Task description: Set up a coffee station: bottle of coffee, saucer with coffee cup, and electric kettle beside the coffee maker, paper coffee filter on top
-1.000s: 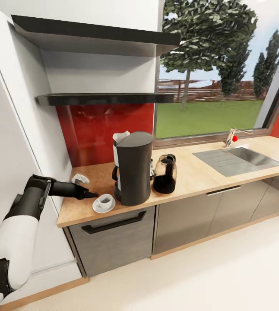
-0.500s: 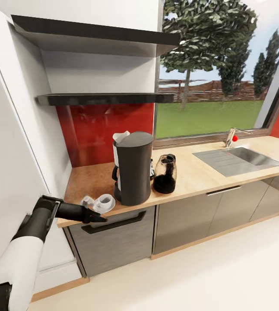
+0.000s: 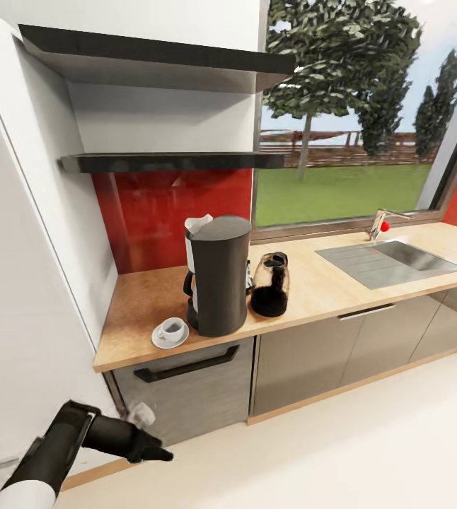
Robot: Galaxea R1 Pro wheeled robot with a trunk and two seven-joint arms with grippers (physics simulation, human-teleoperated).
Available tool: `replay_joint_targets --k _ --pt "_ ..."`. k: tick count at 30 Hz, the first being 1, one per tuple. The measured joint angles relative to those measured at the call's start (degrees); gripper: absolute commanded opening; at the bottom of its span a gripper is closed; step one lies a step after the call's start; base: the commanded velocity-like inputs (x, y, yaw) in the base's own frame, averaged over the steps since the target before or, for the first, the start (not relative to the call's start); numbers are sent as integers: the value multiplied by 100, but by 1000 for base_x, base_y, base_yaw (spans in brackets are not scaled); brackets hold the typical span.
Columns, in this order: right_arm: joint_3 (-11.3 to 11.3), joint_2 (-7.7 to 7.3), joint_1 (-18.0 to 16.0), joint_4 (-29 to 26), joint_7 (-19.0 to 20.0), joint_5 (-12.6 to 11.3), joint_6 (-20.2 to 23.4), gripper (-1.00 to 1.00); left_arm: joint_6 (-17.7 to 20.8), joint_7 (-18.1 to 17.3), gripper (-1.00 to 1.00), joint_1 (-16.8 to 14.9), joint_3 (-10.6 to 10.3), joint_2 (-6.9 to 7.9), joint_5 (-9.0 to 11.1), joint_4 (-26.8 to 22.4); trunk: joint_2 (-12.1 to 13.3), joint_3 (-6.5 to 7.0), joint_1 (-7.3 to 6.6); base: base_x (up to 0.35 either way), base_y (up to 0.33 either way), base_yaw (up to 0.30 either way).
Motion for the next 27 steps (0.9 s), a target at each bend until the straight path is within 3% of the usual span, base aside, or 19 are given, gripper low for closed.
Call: replay_joint_targets --k 2,5,7,11,15,18,20,22,25,27 --pt "1 0 0 0 0 1 0 100 -555 18 100 416 2 -18 8 102 0 0 0 0 0 0" --pt "1 0 0 0 0 1 0 100 -1375 805 100 939 15 -27 5 645 0 0 0 0 0 0" --pt "1 0 0 0 0 1 0 100 -1756 1489 100 1129 27 -19 -5 1201 0 0 0 0 0 0" --pt "3 0 -1 0 0 2 0 100 -2375 3318 100 1259 216 32 -23 2583 0 1 0 0 0 0" --pt "8 0 -1 11 0 2 0 100 -2994 5256 100 1339 709 55 -32 3548 0 1 0 0 0 0" --pt "10 0 -2 22 0 2 0 100 -3372 6507 100 1527 1095 47 6 3867 -1 1 0 0 0 0" --pt "10 -3 -3 24 0 2 0 100 -3466 7006 100 1639 1332 45 27 3925 -1 1 0 0 0 0" --pt "10 -5 -1 27 0 3 0 100 -3530 7472 100 1825 1753 34 112 3964 -1 0 0 0 0 0" --pt "15 -8 0 37 0 13 0 100 -3593 7907 100 2147 2448 1 275 3987 -1 0 0 0 0 0" --pt "19 -13 -2 44 -2 23 5 100 -3606 8126 100 2293 2742 14 310 3990 -1 1 0 0 0 0"
